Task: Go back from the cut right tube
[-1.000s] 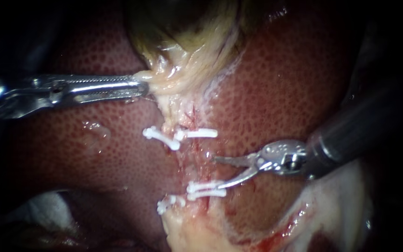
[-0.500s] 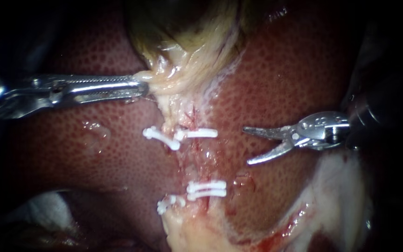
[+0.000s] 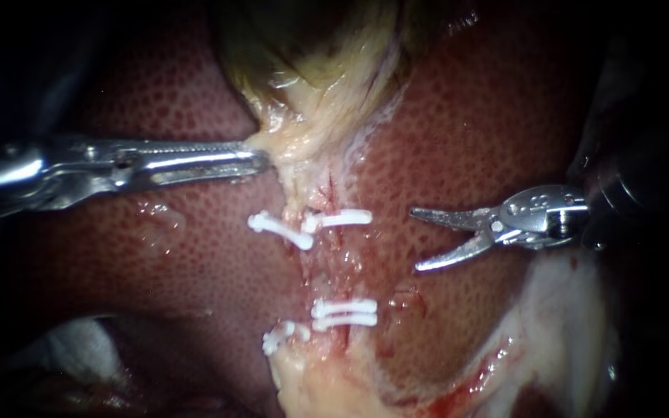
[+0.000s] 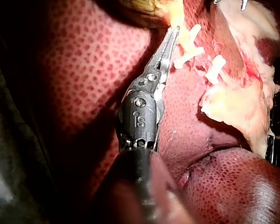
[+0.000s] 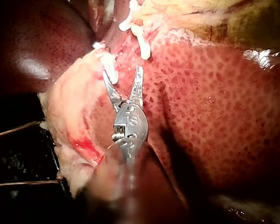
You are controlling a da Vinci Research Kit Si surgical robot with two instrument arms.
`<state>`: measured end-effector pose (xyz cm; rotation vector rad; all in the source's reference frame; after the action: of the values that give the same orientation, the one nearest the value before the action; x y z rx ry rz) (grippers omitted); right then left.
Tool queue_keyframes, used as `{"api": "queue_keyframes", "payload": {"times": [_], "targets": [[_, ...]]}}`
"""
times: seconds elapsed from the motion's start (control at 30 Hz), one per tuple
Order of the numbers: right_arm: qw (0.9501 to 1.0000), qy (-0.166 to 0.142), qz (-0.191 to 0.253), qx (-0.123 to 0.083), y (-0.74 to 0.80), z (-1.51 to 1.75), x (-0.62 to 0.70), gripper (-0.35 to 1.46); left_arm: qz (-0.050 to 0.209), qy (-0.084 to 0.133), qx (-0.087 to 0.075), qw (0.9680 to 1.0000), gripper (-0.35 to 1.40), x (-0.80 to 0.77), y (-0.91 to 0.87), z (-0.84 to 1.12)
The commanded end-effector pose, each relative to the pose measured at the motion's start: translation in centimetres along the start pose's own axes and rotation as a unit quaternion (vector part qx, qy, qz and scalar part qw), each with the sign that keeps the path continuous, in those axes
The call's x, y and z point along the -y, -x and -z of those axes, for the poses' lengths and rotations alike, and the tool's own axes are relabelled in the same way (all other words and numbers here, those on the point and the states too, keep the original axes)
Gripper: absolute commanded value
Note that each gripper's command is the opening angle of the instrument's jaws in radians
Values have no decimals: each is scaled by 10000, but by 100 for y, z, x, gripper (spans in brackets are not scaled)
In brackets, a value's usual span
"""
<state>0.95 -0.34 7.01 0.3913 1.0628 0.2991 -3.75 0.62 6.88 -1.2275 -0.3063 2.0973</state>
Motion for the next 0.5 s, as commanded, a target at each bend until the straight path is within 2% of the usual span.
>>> {"api": "queue_keyframes", "payload": {"times": [0.03, 0.1, 0.2, 0.5], "targets": [[10000, 0, 0, -1, 0, 0, 0, 143, 26, 43, 30, 10000, -35, 0, 2, -7], [10000, -1, 1, -1, 1, 0, 0, 143, 65, 84, 69, 9999, -35, -1, 7, -22], [10000, -2, 1, -1, 1, 1, 0, 143, 85, 141, 122, 9998, -35, -5, 16, -36], [10000, -2, 1, -1, 1, 1, 0, 143, 98, 164, 135, 9997, -35, -7, 20, -41]]}}
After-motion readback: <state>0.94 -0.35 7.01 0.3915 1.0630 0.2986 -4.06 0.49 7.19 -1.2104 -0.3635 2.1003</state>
